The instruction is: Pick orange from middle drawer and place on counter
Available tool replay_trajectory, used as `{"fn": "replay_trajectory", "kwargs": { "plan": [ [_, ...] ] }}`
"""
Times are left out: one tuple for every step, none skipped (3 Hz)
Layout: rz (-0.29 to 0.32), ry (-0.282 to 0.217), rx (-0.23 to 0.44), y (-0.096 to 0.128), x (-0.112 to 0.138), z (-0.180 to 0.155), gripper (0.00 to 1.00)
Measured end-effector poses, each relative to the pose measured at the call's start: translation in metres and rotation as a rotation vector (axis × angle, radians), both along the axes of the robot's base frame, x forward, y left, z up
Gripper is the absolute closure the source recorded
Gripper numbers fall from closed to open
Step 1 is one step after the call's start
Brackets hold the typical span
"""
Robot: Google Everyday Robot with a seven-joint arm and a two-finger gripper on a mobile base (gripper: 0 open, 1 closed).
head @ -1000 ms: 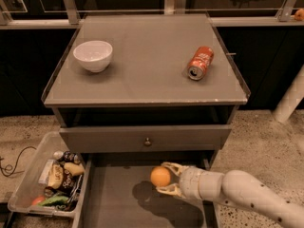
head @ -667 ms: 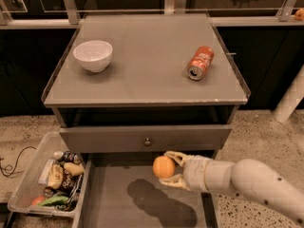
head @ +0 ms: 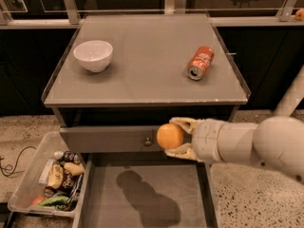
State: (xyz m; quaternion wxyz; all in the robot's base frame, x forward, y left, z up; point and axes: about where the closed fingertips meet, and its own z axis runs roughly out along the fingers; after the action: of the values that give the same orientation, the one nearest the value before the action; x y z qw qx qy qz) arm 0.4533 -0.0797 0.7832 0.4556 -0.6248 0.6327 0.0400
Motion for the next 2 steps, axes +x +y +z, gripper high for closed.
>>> {"fn": "replay_trajectory", "kwargs": {
  "plan": [
    [0.042, -0.028, 0.03, -0.0067, 0.0174, 0.023, 1.0],
    [0.042, -0.029, 0.03, -0.0066, 0.0175, 0.0231, 1.0]
  ]
}}
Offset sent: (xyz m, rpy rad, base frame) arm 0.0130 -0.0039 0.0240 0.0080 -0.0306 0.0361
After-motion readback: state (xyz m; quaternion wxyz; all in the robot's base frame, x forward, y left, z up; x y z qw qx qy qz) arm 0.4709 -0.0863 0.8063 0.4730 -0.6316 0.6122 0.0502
